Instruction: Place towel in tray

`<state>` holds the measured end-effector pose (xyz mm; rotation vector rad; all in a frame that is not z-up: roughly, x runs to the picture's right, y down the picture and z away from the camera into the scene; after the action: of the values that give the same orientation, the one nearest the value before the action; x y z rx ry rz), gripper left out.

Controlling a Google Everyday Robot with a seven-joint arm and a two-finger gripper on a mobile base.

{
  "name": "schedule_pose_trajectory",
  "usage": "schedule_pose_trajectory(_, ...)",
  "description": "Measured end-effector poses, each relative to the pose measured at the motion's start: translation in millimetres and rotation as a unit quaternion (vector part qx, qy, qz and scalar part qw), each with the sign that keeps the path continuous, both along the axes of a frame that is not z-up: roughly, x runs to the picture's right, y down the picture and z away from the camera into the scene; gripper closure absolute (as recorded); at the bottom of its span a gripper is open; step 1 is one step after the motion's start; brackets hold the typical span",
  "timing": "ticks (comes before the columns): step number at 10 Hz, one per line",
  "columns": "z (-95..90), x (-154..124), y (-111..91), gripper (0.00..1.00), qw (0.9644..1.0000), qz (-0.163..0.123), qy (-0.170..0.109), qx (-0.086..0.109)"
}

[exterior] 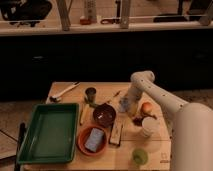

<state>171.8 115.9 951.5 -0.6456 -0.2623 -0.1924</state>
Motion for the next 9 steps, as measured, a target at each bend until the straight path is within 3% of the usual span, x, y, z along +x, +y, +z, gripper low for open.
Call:
schedule_pose_trajectory(5, -7.8, 0, -4, 0.98, 1.0, -0.001, -0.002, -0.002)
schedule_pose_trajectory(9, -14.6, 1, -16, 1.0, 1.0, -0.005, -0.003, 0.007)
